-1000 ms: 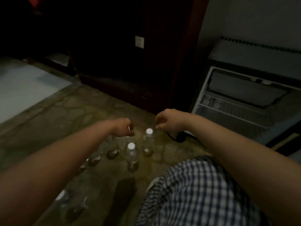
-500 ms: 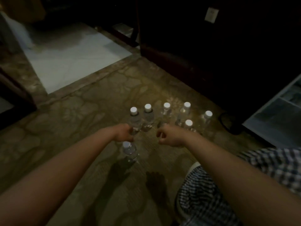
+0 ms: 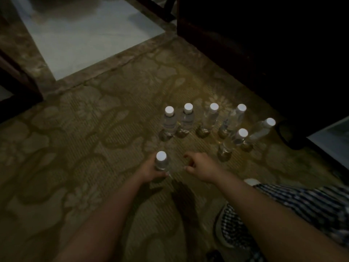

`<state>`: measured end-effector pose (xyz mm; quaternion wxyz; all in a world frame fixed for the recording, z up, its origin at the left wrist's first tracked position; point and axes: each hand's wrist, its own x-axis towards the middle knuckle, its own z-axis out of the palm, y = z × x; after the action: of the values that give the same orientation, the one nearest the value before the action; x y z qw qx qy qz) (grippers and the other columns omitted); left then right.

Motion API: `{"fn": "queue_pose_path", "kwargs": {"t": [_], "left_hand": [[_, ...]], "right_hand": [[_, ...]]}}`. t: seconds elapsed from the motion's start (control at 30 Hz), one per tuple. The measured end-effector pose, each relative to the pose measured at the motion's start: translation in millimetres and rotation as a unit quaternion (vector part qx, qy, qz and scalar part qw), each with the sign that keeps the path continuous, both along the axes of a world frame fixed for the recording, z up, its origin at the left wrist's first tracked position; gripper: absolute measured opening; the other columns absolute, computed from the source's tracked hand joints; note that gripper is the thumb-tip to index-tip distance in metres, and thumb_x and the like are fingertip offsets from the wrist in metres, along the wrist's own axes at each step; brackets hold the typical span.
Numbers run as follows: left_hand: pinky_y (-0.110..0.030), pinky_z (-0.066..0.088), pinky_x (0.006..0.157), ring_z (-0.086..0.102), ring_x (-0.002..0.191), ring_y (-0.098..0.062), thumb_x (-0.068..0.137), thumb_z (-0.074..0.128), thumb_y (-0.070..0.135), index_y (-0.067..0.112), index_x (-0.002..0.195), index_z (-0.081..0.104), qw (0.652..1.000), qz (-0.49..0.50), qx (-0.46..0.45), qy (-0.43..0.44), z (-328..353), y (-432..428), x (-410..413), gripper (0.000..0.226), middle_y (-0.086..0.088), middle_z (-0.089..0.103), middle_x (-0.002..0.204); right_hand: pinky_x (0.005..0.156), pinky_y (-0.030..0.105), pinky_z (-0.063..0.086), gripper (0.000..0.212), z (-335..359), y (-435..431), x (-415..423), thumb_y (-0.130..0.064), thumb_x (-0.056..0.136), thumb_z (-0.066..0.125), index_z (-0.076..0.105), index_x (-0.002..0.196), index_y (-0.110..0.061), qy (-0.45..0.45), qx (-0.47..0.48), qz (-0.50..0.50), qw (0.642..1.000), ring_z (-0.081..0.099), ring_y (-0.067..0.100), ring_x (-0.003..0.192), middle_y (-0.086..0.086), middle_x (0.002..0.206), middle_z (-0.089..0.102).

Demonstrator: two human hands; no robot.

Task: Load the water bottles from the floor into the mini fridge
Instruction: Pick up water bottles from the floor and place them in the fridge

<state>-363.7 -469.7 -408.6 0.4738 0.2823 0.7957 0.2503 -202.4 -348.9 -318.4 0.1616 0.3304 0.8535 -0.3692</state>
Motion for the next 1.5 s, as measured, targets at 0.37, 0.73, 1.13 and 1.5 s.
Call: {"fn": "queue_pose_path", "kwargs": {"t": [0.37, 0.73, 1.13, 1.5], "left_hand": [[-0.03, 0.047, 0.091, 0.06, 0.106, -0.016, 0.07, 0.078, 0.03, 0.016, 0.122, 0.056, 0.993, -0.057, 0.045, 0.093, 4.9, 30.8, 33.4, 0.058, 0.0, 0.064, 0.114], [-0.025, 0.046, 0.08, 0.061, 0.097, -0.011, 0.066, 0.081, 0.032, 0.02, 0.117, 0.059, 0.961, -0.206, 0.135, 0.124, 63.7, 84.5, 74.9, 0.057, 0.001, 0.067, 0.11], [-0.029, 0.048, 0.073, 0.059, 0.091, -0.011, 0.066, 0.08, 0.037, 0.023, 0.116, 0.057, 0.915, -0.284, 0.212, 0.19, 168.2, 179.9, 134.3, 0.058, 0.007, 0.064, 0.104], [-0.045, 0.054, 0.084, 0.062, 0.097, -0.02, 0.069, 0.078, 0.034, 0.02, 0.114, 0.055, 0.887, -0.325, 0.291, 0.153, 236.3, 255.4, 258.5, 0.053, -0.001, 0.064, 0.106]], "right_hand": [[0.082, 0.027, 0.045, 0.044, -11.8, -7.0, -0.1, -0.017, 0.088, 0.057, 0.048, 0.131, -0.02, 0.06, 0.001, -0.043, 0.997, 0.061, 0.025, 0.105, 0.01, 0.117, 0.063], [0.087, 0.034, 0.043, 0.032, 38.9, 41.3, 33.5, -0.022, 0.089, 0.058, 0.053, 0.119, -0.015, 0.025, 0.073, -0.056, 0.995, 0.056, 0.026, 0.111, 0.008, 0.119, 0.06], [0.07, 0.033, 0.038, 0.034, 140.3, 106.4, 114.6, -0.037, 0.089, 0.057, 0.05, 0.116, -0.018, 0.05, 0.234, -0.11, 0.965, 0.057, 0.024, 0.098, 0.003, 0.107, 0.06], [0.072, 0.038, 0.046, 0.028, 208.9, 148.4, 238.5, -0.036, 0.091, 0.053, 0.05, 0.109, -0.015, 0.072, 0.313, -0.211, 0.923, 0.057, 0.024, 0.086, 0.003, 0.093, 0.057]]}}
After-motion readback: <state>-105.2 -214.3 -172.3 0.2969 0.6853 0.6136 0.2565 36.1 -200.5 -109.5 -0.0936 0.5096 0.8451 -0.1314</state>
